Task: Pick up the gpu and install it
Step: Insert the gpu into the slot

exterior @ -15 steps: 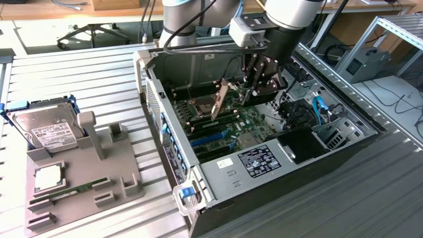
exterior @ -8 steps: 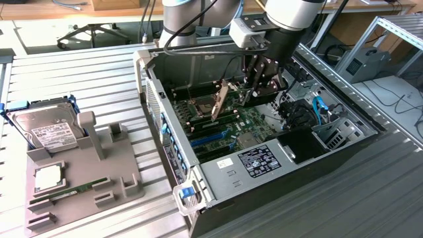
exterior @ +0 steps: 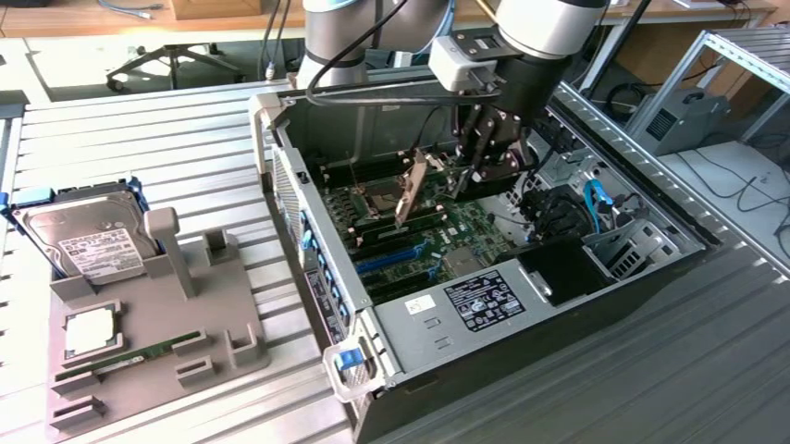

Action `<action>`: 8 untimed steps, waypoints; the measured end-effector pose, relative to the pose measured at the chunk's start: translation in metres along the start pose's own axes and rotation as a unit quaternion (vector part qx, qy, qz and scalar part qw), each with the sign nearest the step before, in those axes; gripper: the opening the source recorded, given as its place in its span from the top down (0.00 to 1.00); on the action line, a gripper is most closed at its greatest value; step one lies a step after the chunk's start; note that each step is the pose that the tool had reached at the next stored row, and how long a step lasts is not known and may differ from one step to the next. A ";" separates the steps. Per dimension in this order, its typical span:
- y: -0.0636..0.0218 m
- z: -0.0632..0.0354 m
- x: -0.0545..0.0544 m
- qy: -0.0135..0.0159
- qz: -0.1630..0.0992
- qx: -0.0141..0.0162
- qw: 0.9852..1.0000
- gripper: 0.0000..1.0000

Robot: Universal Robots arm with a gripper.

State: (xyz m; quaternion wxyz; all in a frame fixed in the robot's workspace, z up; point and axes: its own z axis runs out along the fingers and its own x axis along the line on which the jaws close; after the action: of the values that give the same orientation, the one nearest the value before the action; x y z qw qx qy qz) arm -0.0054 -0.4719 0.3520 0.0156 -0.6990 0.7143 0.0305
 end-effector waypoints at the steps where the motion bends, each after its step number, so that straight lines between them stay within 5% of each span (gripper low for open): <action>1: 0.0000 0.0001 0.000 0.000 0.000 0.000 1.000 0.73; 8: 0.0000 0.0006 0.001 0.000 0.000 0.000 1.000 0.73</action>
State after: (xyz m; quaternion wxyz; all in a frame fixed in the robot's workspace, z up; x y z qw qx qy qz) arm -0.0054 -0.4730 0.3513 0.0156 -0.6990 0.7143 0.0305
